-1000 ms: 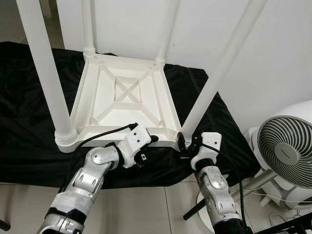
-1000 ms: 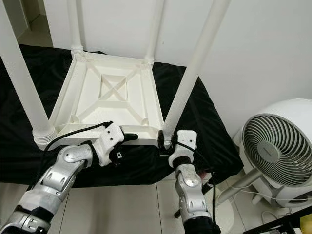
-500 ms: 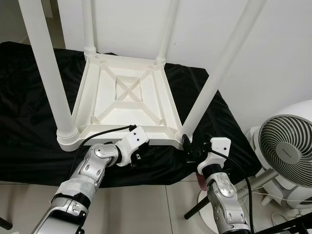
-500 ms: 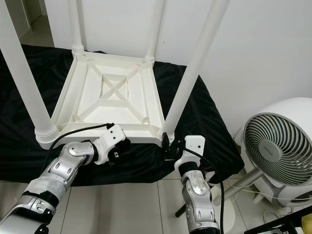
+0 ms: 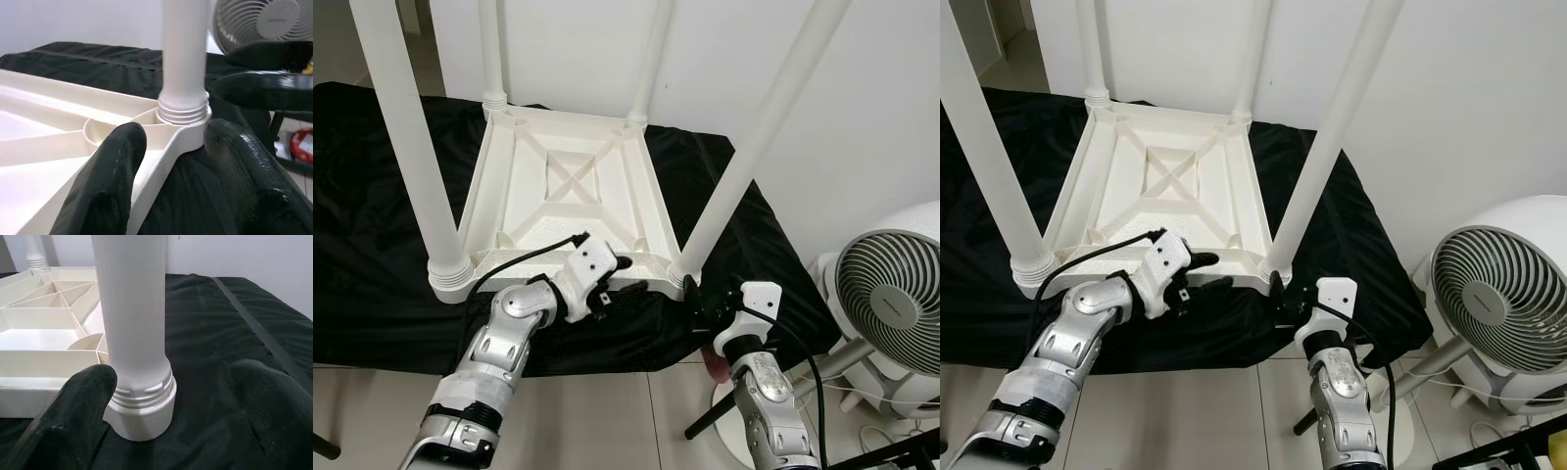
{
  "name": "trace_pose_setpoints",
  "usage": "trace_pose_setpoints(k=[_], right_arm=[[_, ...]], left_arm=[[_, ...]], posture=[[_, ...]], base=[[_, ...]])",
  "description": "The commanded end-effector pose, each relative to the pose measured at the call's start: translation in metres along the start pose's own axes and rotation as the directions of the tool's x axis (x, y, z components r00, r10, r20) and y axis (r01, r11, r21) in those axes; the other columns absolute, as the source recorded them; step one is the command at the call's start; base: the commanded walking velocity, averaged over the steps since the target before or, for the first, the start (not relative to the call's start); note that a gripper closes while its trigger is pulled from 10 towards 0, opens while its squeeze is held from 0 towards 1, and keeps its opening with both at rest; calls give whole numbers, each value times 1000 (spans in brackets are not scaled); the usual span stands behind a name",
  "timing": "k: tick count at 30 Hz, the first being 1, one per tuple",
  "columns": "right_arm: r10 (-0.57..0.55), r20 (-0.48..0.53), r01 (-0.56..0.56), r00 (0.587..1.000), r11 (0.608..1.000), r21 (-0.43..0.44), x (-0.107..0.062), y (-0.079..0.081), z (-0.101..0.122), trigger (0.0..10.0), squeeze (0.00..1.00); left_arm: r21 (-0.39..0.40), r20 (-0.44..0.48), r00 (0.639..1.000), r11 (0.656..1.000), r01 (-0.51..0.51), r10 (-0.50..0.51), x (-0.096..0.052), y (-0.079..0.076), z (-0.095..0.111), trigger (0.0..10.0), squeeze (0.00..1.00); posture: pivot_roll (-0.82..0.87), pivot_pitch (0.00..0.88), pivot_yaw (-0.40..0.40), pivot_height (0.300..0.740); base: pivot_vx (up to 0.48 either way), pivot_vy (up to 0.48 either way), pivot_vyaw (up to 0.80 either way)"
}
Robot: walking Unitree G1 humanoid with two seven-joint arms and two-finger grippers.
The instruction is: Building children table
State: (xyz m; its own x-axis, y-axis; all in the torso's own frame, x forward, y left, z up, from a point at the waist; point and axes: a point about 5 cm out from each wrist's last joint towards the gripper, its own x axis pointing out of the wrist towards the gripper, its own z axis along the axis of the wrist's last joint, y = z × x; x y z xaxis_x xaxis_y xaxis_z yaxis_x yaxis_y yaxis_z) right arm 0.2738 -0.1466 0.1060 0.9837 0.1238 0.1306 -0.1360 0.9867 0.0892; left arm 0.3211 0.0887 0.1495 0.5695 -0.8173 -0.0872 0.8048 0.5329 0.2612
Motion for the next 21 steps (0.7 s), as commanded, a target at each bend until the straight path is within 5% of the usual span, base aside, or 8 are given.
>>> trace_pose_setpoints(k=[1,5,8,18,21], right_arm=[[-14,-20,14,1000,1000,-7,-2,-4,-2,10000,0],[-16,-19,15,1000,1000,-4,-2,-4,-2,10000,0],[-16,-21,16,1000,1000,-5,-2,-4,-2,10000,0],[-22,-24,21,999,1000,-11,-3,-5,-3,10000,0],[-25,-27,24,999,1000,-11,-3,-5,-4,10000,0]], left_arm=[[3,-66,949,951,-308,307,0,20,-8,10000,0],[-32,-101,925,928,-371,366,-3,27,-14,10000,0],[44,-126,916,925,-378,380,-6,27,-15,10000,0],[65,-163,904,919,-390,395,-7,30,-20,10000,0],[36,-162,876,890,-455,455,-9,39,-19,10000,0]], posture=[[54,0,-138,740],[52,0,-138,740],[53,0,-137,740],[52,0,-137,740],[50,1,-136,740]], base=[[0,0,0],[0,0,0],[0,0,0],[0,0,0],[0,0,0]])
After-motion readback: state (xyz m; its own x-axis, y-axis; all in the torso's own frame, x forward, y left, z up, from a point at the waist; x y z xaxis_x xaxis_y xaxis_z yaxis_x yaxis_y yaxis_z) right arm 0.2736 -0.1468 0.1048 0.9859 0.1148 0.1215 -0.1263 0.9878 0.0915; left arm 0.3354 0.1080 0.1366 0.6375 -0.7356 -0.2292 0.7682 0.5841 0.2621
